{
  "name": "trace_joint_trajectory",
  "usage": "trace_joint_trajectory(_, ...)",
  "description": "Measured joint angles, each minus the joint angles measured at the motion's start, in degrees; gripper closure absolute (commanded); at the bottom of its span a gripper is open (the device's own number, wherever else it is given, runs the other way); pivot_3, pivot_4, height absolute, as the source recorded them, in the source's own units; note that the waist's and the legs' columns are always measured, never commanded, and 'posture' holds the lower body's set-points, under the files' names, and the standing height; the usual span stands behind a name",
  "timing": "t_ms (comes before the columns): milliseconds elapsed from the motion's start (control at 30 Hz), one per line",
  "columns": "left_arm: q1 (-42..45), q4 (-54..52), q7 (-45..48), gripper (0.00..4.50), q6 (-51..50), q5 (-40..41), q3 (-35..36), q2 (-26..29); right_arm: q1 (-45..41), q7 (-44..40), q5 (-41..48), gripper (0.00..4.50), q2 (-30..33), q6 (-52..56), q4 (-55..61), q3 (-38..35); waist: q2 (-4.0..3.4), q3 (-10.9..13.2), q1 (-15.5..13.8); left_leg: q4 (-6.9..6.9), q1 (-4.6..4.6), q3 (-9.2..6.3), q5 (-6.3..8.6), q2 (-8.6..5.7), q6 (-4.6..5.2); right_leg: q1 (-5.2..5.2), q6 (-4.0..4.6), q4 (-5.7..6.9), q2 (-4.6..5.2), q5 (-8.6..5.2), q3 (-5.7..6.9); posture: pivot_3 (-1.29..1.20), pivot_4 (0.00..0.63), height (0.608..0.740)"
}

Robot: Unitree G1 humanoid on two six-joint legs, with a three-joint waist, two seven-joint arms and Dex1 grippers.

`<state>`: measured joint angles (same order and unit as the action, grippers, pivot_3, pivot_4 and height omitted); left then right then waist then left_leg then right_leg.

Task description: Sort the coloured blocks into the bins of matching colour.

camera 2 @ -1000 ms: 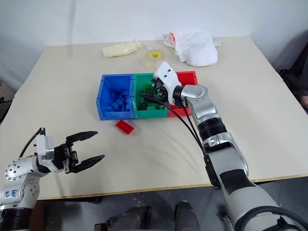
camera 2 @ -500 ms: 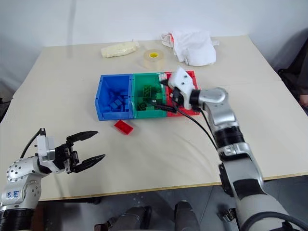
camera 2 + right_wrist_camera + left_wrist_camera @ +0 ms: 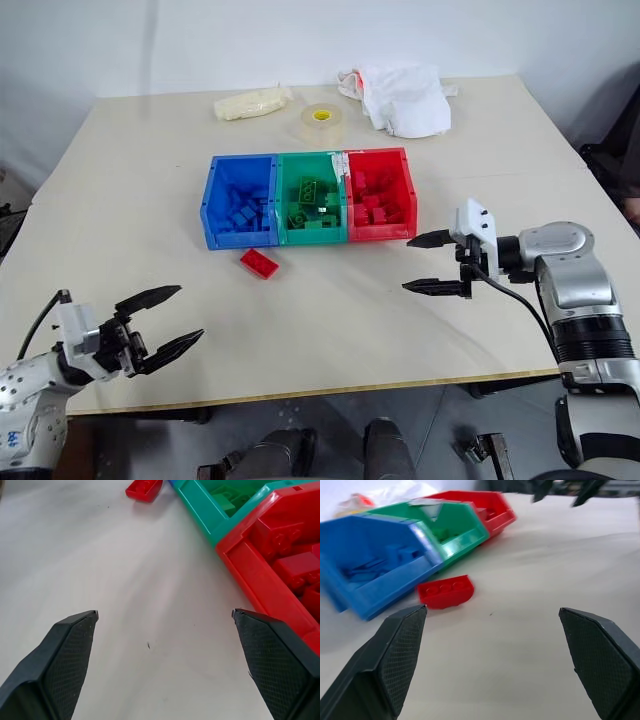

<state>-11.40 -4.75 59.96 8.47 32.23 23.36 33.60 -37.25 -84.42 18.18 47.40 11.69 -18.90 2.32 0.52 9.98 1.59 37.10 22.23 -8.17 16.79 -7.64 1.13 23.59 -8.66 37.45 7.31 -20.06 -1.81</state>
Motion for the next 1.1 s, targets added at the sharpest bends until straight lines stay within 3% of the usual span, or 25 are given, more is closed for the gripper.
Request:
trace_joint_trajectory(300,-18.87,-11.68,-9.6,0.0,0.1,-1.68,9.37,-5.16,-0.85,-1.35,-0.2,0.01,0.47,-0.47,-3.6,-0.11,0.01,0.02,-0.33,0.0,0.01,0.21,0.12,0.1,0.12,-0.16,0.02,-0.47,-0.02,0.01,-0.05,0.0,0.15,0.74)
trace_joint_trajectory(500,-20.94,-15.34,-12.37,0.0,-0.64,-1.97,10.01,-6.06,-1.81,-1.53,-0.31,0.01,0.06,-0.47,-3.6,0.01,0.0,0.02,-1.68,0.04,0.01,0.41,0.13,0.2,0.14,-0.2,0.11,-0.64,-0.12,0.07,-0.08,0.0,0.15,0.74)
trace_joint_trajectory(767,-13.78,-20.55,-19.68,0.0,-6.51,-7.93,0.72,-6.06,-1.44,-1.43,0.02,0.01,-0.42,0.09,-0.8,-0.12,-0.01,0.02,-2.27,0.03,0.01,0.44,0.16,0.25,0.11,-0.16,0.12,-0.6,-0.2,0.08,-0.09,0.0,0.15,0.74)
trace_joint_trajectory(967,-1.87,-21.07,-31.68,0.0,-16.09,-17.82,-10.08,-9.23,1.87,-0.33,1.4,0.01,0.01,2.36,3.9,-1.2,-0.01,0.02,-2.95,0.09,0.0,0.47,0.19,0.38,0.05,-0.12,0.13,-0.52,-0.61,0.22,-0.13,0.0,0.15,0.74)
trace_joint_trajectory(1100,4.77,-18.35,-34.21,0.0,-18.81,-21.46,-15.77,-10.3,3.04,0.98,2.08,0.01,0.09,3.71,6.9,-1.9,-0.01,0.02,-2.93,0.11,0.01,0.48,0.23,0.51,-0.03,-0.07,0.16,-0.49,-0.63,0.27,-0.15,0.0,0.15,0.74)
